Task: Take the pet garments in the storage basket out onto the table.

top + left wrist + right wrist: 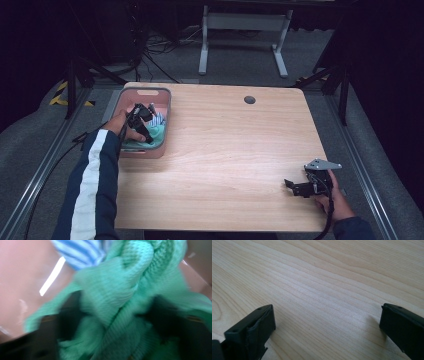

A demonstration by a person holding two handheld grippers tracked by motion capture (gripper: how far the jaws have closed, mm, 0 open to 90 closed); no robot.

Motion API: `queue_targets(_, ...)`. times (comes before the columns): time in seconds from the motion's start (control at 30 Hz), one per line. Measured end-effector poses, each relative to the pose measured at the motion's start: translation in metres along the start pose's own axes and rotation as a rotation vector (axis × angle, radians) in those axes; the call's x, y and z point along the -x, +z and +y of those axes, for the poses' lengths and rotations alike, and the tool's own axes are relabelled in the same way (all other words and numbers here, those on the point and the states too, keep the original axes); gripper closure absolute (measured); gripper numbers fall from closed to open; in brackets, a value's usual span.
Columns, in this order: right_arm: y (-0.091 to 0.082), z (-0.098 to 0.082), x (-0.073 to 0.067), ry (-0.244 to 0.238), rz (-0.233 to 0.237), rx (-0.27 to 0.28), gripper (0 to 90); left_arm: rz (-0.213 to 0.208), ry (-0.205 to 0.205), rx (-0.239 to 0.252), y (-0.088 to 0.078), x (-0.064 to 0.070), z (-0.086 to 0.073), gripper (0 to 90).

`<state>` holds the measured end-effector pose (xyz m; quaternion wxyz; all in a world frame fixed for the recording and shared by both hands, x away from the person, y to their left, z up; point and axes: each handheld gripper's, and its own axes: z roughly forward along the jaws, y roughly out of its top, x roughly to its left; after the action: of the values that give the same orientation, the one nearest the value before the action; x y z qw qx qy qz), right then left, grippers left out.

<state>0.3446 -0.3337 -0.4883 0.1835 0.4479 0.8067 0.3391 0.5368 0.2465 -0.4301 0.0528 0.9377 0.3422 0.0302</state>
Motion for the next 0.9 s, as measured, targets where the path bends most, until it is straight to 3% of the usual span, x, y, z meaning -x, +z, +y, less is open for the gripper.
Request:
queue_targets(0.13, 0.000, 0.000, 0.000, 0.000, 0.000, 0.000, 0.6, 0.012, 0.005, 0.021, -0.001, 0.002, -0.002, 64.0)
queue_targets(0.37, 0.000, 0.000, 0.000, 0.000, 0.000, 0.000, 0.6, 0.070, 0.006, 0.062, -0.007, 0.006, -0.005, 75.0)
queue_targets(0.73, 0.000, 0.000, 0.000, 0.000, -0.001, 0.000, 0.7, 0.117, -0.054, 0.204, -0.038, 0.010, -0.019, 77.6)
queue_targets(0.9, 0.000, 0.000, 0.000, 0.000, -0.001, 0.000, 0.7, 0.137, -0.086, 0.295, -0.053, 0.011, -0.029, 77.7)
